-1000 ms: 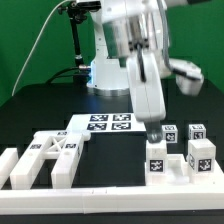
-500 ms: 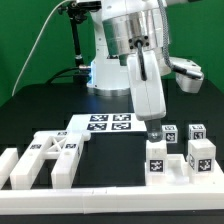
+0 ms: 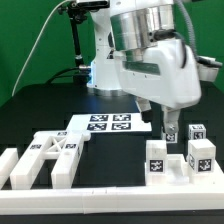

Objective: Assemble chair

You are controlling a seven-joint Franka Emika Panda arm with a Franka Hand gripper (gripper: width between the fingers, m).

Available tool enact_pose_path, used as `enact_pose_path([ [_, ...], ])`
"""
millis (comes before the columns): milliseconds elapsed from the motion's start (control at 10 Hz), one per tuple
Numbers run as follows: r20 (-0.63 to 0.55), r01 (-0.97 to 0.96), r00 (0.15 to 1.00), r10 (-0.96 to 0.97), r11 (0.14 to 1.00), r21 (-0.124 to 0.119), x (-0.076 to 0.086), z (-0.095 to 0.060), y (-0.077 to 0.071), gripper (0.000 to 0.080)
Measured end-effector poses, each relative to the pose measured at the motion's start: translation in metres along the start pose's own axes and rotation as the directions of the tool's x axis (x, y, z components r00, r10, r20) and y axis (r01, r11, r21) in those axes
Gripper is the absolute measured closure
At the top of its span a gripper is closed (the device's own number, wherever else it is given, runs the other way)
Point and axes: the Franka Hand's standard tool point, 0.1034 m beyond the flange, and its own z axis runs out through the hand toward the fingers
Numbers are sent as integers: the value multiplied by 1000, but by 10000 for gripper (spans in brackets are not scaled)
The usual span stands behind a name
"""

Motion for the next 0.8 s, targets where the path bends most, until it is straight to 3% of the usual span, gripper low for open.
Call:
enact_pose_path([
  [100, -3, 139, 990, -139, 990, -1, -3, 3, 3, 151],
  [500, -15, 378, 926, -378, 926, 2, -3, 6, 3, 151],
  [600, -42, 505, 862, -504, 863, 6, -1, 5, 3, 151],
  [700, -111, 630, 772, -626, 777, -2, 2, 8, 12, 151],
  [800, -126, 693, 713, -690, 720, -23, 4, 12, 25, 151],
])
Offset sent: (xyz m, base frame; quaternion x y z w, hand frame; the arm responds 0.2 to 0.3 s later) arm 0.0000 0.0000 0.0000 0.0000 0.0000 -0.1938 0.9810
